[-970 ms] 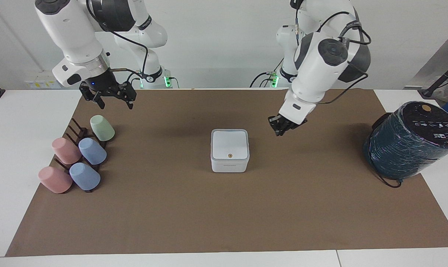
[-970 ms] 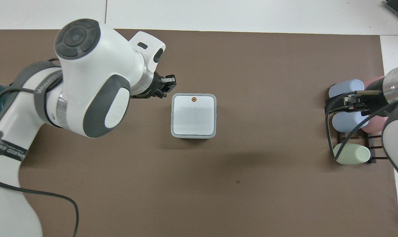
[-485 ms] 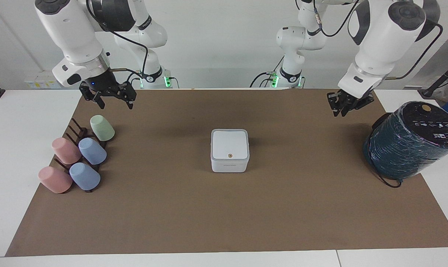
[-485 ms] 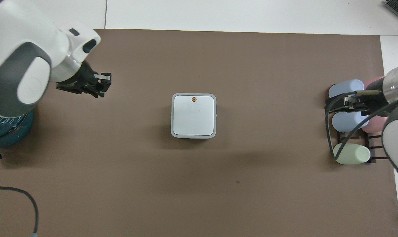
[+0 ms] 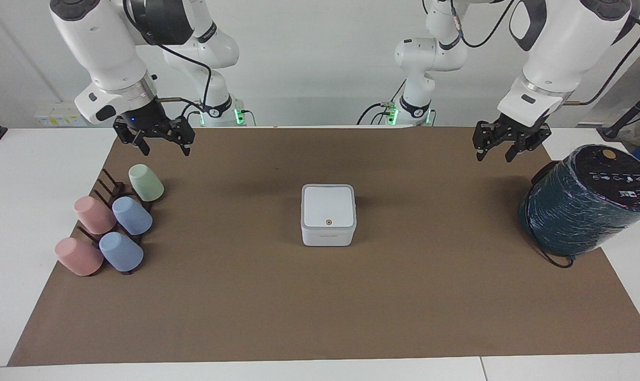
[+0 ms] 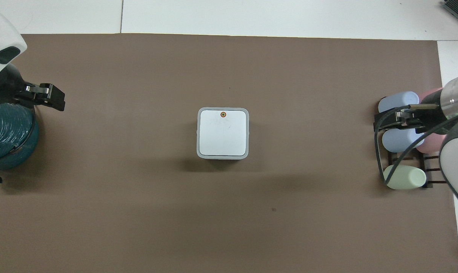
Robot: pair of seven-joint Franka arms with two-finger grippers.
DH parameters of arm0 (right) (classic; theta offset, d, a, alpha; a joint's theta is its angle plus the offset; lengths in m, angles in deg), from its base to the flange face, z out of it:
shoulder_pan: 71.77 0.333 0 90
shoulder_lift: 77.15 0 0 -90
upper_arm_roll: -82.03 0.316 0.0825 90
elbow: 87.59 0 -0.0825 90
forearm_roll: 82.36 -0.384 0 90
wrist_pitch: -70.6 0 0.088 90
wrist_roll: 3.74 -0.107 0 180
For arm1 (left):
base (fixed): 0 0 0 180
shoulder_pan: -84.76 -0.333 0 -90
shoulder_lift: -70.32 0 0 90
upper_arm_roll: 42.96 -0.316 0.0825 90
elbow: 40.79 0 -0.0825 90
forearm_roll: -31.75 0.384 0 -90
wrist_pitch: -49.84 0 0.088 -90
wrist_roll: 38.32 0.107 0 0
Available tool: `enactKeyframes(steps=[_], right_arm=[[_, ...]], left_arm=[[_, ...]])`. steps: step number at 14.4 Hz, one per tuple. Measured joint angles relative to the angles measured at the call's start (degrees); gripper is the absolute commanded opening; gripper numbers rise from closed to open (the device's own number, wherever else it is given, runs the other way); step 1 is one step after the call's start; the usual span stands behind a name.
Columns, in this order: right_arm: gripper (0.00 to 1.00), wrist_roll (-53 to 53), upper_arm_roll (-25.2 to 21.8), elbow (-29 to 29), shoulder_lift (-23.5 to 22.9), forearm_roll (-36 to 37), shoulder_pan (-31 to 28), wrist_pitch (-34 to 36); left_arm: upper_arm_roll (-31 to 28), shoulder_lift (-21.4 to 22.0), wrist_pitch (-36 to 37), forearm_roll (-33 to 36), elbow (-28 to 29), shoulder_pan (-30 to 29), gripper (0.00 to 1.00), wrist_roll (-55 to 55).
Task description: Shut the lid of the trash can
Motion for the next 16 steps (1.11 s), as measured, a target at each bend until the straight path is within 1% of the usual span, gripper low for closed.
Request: enactKeyframes(steps=[5,6,7,8,16], right_arm=[[1.00,0.00,0.00,0.00,0.00,0.00,0.00,0.00],[1.00,0.00,0.00,0.00,0.00,0.00,0.00,0.00],[1.00,0.00,0.00,0.00,0.00,0.00,0.00,0.00],[1.00,0.00,0.00,0.00,0.00,0.00,0.00,0.00],[1.00,0.00,0.00,0.00,0.00,0.00,0.00,0.00]], left_arm=[[-0.02,-0.04,-0.43,-1.05,0.41,-4.73,0.72,1.23],[-0.01,-0.04,-0.45,-1.05,0.41,-5.34,0.77,1.81],[-0.03,-0.03,-0.48,-1.06,0.41,-5.91,0.92,2.47],[-0.03,-0.04,-0.52,-1.06,0.41,-6.36,1.00,3.00],[1.71,-0.04,-1.77,-1.10,0.52,-6.01,1.00,3.52]])
